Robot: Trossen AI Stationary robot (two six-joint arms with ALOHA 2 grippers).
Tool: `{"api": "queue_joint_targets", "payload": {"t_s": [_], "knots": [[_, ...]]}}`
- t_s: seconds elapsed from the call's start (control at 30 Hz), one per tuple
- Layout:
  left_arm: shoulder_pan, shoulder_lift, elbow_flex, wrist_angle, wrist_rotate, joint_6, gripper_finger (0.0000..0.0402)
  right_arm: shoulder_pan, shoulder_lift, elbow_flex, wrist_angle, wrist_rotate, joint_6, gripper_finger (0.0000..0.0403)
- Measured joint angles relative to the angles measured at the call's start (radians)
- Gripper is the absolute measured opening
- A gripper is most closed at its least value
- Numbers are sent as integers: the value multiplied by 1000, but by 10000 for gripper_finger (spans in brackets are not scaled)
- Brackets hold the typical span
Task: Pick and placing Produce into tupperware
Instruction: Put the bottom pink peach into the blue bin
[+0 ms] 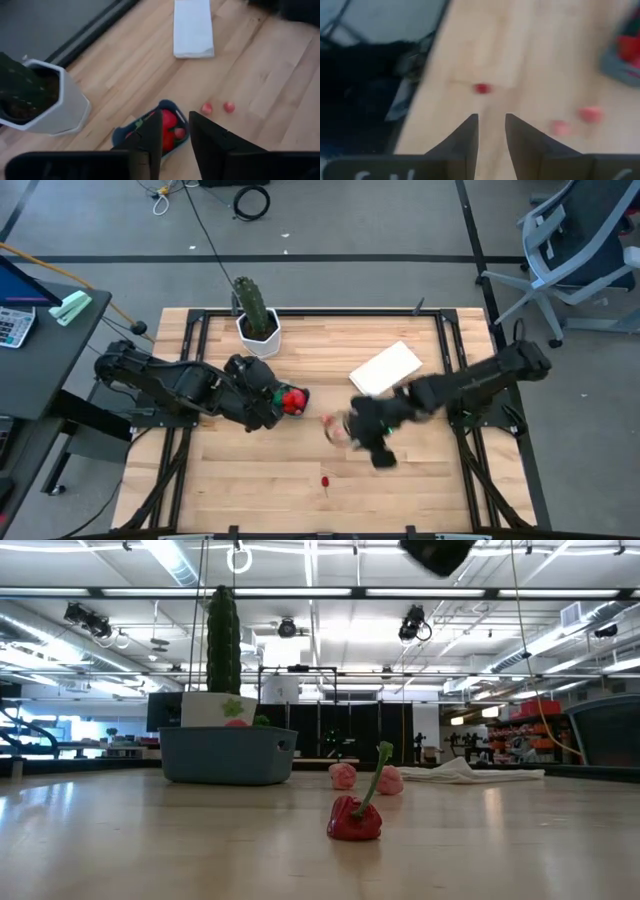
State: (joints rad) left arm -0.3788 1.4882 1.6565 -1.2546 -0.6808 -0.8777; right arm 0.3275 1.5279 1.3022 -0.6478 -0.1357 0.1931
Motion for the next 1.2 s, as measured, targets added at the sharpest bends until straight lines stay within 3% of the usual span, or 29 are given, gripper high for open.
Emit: {"api": "queue_joint_targets", "payload": {"t_s": [0.1, 0.2, 0.3, 0.4, 0.6, 0.77, 0.87, 1.2], "knots": [[12, 41, -1, 1, 62, 32, 122, 120, 6, 0, 1, 61, 16, 107], [20, 95, -1, 3, 113, 59, 144, 216, 22, -1, -9, 193, 59, 116], [26, 165, -1, 8, 122, 71, 165, 275, 35, -1, -12, 337, 121, 132], [29, 231, -1, 20, 142, 79, 180, 294, 54, -1, -13, 399, 208, 154], [27, 340, -1, 148, 300, 54, 196, 276, 122, -1, -25, 389, 246, 204], [10, 413, -1, 201, 361, 74, 196, 222, 198, -1, -45, 447, 244, 233], [-6, 447, -1, 199, 371, 28, 193, 191, 254, -1, -39, 498, 224, 238], [-98, 506, -1, 195, 404, -68, 196, 78, 410, 0, 1, 500, 98, 229]]}}
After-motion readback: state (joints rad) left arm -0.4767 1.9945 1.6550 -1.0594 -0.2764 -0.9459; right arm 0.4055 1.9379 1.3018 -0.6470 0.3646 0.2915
